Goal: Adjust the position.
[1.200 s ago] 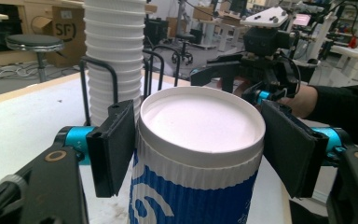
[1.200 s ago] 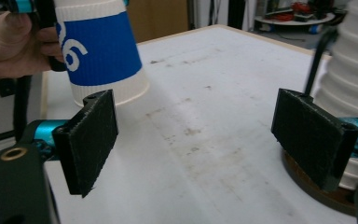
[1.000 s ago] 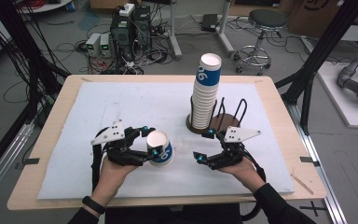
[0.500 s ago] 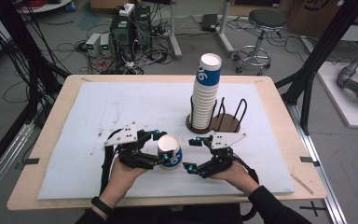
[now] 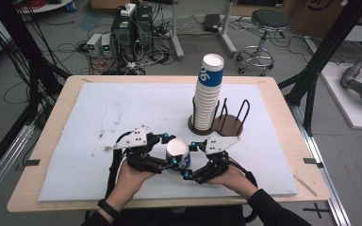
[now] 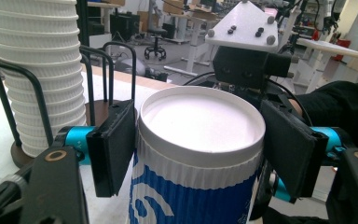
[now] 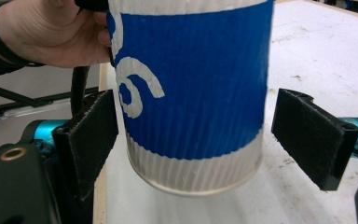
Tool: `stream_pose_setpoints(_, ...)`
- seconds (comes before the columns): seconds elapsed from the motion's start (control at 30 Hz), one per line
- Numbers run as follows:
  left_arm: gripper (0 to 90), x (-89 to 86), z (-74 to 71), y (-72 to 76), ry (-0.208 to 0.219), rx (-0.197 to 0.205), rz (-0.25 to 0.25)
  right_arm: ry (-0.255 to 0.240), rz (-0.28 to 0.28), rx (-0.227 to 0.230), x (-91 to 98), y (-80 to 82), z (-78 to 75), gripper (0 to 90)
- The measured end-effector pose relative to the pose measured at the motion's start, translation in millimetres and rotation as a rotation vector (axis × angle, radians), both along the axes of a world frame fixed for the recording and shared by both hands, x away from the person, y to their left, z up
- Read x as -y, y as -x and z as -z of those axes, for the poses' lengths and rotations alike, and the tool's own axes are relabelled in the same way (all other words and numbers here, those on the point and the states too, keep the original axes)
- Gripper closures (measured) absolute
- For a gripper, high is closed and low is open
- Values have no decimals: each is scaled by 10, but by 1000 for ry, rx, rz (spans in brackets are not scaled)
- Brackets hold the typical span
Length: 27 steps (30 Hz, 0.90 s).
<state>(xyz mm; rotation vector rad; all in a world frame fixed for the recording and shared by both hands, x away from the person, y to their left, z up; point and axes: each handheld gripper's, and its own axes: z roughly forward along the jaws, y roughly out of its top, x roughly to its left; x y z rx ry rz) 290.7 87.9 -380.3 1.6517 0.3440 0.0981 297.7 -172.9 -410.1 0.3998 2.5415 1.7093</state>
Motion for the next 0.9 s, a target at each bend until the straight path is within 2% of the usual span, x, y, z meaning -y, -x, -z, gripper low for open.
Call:
stream_pose_setpoints(0.33, 293, 55, 2, 14, 10, 11, 17, 15, -1, -15, -47, -3, 31, 152)
stream_pose_setpoints(0.6, 281, 54, -10, 6, 8, 6, 34, 23, -11, 12, -37, 5, 19, 200)
stream_pose_setpoints(0.67, 255, 64, -26, 7, -10, 0, 39, 26, -12, 19, -33, 4, 17, 203)
stream_pose_setpoints(0.8, 221, 75, -93, 3, -80, 0, 50, 30, -10, 18, -7, -7, 3, 206)
stream_pose_setpoints(0.9, 213, 95, -159, 0, -159, -8, 68, 54, -16, 18, 8, -23, -1, 206)
